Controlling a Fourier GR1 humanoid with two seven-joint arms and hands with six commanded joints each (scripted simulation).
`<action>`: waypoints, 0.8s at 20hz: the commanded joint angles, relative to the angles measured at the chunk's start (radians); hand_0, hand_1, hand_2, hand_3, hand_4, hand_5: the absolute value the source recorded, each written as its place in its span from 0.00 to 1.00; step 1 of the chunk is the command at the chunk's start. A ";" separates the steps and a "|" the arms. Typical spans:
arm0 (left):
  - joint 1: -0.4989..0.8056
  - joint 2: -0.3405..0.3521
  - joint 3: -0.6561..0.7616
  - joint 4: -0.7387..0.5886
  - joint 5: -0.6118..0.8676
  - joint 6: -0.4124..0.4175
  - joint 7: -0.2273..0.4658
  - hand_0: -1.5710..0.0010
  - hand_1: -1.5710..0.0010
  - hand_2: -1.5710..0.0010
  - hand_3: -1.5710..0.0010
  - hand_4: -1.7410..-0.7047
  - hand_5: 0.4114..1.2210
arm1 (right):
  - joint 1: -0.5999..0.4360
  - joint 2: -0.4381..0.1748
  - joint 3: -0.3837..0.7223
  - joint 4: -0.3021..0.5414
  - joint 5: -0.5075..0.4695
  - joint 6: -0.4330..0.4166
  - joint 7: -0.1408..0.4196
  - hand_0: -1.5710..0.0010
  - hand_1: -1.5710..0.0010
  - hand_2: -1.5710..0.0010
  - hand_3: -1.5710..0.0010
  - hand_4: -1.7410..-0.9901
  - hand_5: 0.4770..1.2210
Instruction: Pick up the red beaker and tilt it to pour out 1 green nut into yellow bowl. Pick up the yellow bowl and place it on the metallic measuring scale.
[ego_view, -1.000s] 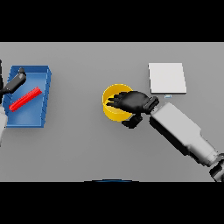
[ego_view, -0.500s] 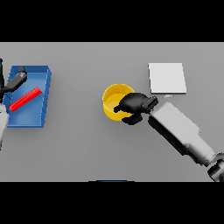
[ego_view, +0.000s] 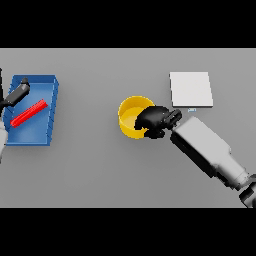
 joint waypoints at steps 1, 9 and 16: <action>-0.002 0.001 0.002 0.007 0.002 -0.001 -0.005 1.00 1.00 1.00 1.00 0.97 0.34 | -0.005 -0.010 -0.004 -0.010 -0.006 0.006 -0.008 0.04 0.04 0.18 0.12 0.03 0.98; -0.009 0.002 -0.001 -0.009 -0.003 0.002 0.003 1.00 1.00 1.00 1.00 0.97 0.35 | -0.027 -0.064 -0.058 -0.135 -0.036 0.069 0.035 0.01 0.01 0.10 0.20 0.01 1.00; -0.011 0.005 0.007 -0.019 0.008 -0.002 -0.005 1.00 1.00 1.00 1.00 0.96 0.35 | -0.022 -0.120 -0.134 -0.186 -0.052 0.053 0.068 0.00 0.00 0.08 0.12 0.00 1.00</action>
